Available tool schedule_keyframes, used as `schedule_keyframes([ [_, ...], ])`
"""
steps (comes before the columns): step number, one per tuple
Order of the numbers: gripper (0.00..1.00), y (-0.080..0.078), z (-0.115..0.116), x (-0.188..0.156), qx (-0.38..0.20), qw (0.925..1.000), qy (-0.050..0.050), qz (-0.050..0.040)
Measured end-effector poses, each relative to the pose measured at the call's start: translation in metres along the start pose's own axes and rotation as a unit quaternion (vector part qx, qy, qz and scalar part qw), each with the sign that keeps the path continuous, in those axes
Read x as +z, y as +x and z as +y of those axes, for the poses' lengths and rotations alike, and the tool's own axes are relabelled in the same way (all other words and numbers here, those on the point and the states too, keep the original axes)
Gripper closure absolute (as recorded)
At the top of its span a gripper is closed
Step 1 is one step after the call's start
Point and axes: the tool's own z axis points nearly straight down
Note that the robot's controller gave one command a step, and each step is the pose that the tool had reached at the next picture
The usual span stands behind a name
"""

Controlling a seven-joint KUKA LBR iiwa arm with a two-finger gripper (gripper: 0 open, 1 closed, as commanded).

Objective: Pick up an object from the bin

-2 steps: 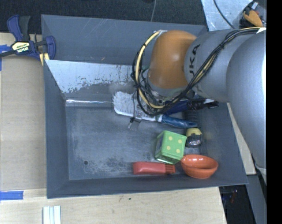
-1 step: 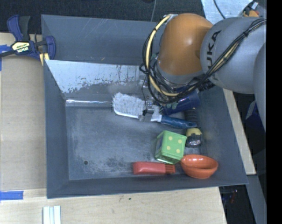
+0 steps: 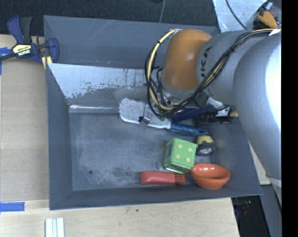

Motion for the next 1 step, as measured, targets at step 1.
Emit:
schedule_keyframes([
  [1,0.00,0.0007,0.0073,0.0380,-0.222,0.9751,0.000,-0.0021],
])
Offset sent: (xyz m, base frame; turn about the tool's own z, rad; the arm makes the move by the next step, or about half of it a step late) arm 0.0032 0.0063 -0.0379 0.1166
